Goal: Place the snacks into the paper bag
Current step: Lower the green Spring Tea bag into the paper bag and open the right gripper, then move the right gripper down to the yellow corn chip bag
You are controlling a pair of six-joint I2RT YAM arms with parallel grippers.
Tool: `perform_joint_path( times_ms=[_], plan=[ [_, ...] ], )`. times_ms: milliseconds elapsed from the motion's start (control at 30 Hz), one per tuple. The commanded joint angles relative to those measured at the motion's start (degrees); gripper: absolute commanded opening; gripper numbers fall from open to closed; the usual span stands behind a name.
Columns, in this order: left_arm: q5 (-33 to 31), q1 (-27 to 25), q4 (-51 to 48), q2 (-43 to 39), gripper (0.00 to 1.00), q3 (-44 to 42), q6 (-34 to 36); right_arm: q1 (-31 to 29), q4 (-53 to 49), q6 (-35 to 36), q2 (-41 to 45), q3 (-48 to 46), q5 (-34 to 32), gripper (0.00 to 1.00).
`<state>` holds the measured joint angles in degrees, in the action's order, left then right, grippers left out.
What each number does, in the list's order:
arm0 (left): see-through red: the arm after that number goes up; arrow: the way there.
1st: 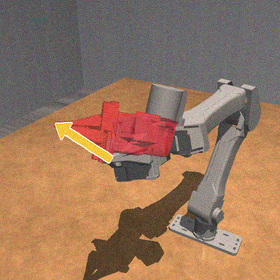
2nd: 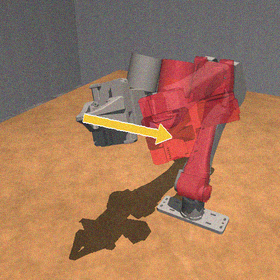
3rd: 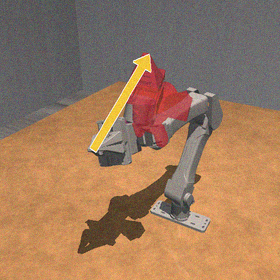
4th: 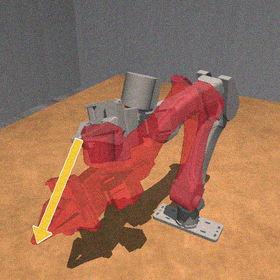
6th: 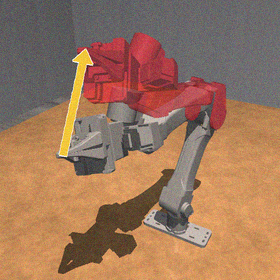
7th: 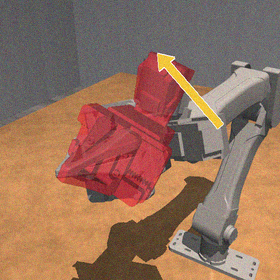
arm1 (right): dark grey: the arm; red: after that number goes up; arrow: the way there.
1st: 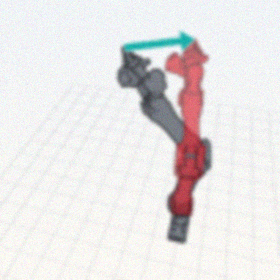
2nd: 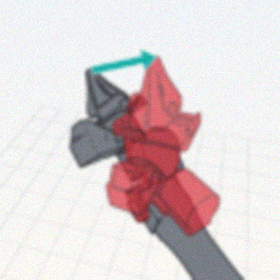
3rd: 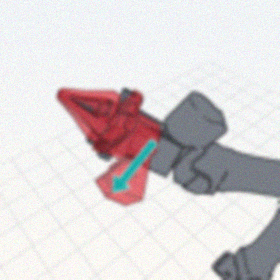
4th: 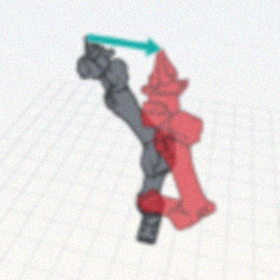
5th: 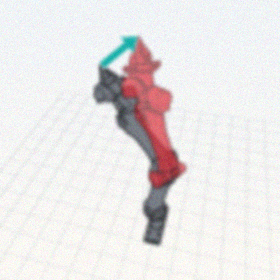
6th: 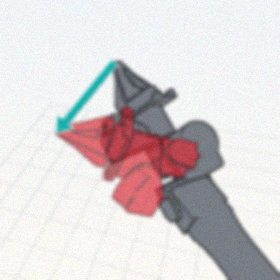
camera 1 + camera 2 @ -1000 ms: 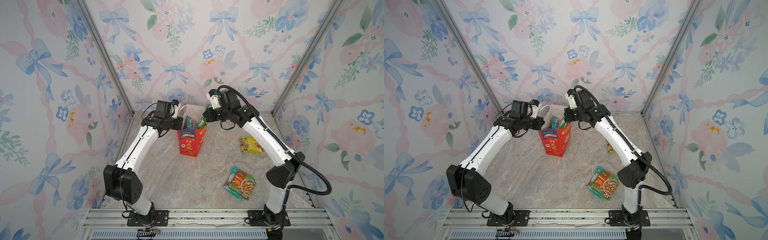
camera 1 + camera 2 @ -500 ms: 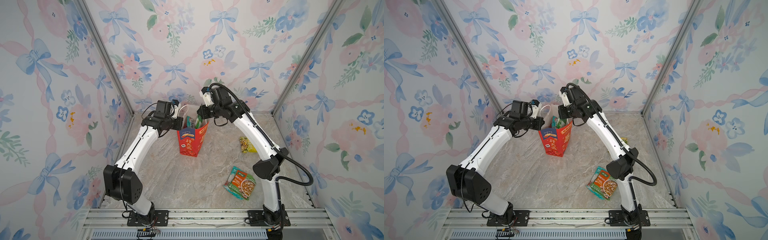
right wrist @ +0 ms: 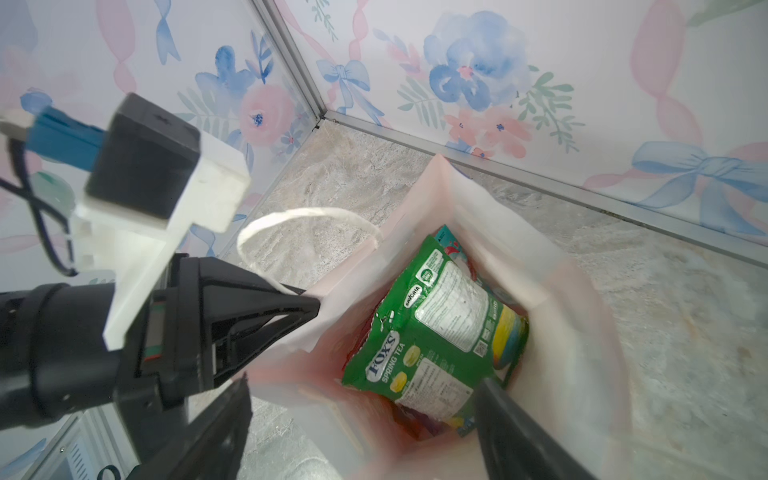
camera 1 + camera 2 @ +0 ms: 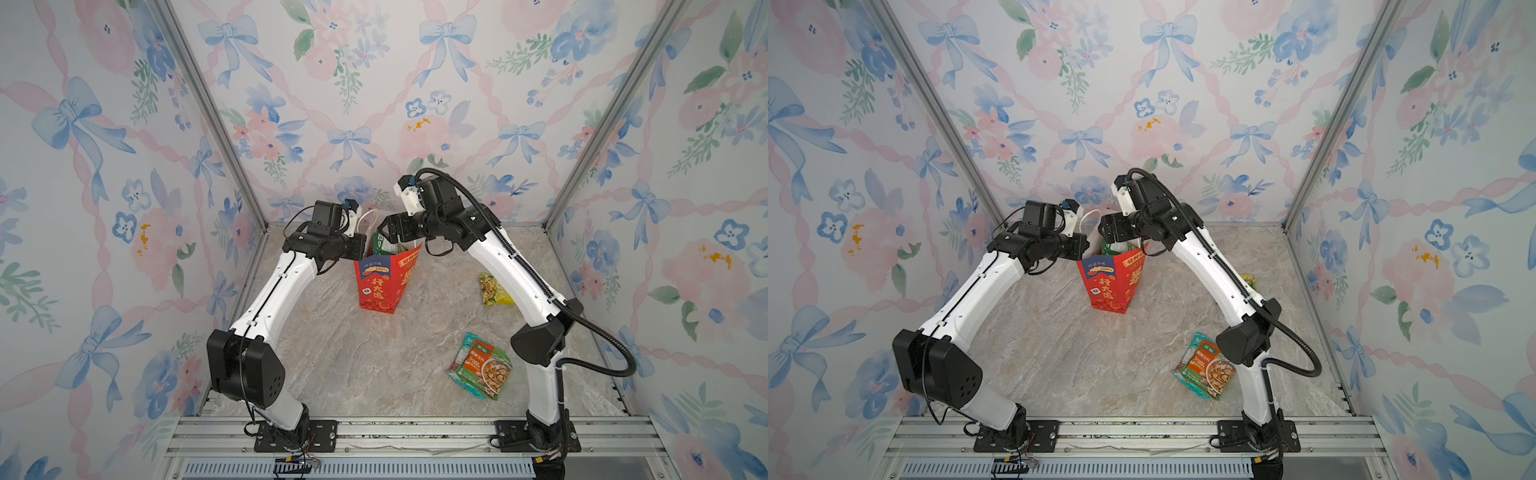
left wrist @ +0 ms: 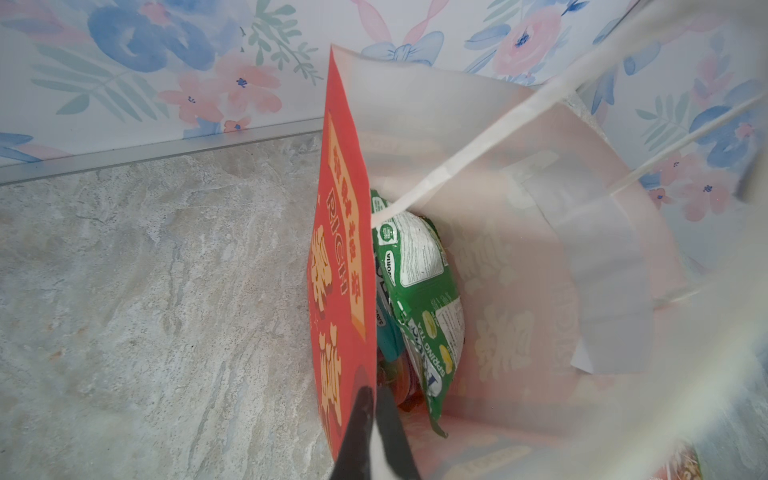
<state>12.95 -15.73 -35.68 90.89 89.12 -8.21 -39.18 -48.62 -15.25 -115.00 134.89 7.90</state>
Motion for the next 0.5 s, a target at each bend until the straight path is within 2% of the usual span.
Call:
perform_joint_path(
  times_ms=[0, 100, 267, 467],
  plan=[
    [1.1, -0.3, -1.4, 0.3, 0.00, -0.9, 0.2, -0.3, 8.1, 0.4, 7.7, -6.7, -0.2, 0.94],
    [1.0, -0.3, -1.4, 0.3, 0.00, -0.9, 0.2, 0.4, 12.3, 0.3, 12.8, -14.3, -1.2, 1.00],
    [0.8, -0.3, -1.4, 0.0, 0.00, -0.9, 0.2, 2.0, 17.5, -1.4, 22.4, -26.3, -1.8, 0.97],
    [0.9, -0.3, -1.4, 0.1, 0.00, -0.9, 0.2, 6.2, 18.9, -4.4, 34.3, -41.1, -4.4, 0.97]
  ],
)
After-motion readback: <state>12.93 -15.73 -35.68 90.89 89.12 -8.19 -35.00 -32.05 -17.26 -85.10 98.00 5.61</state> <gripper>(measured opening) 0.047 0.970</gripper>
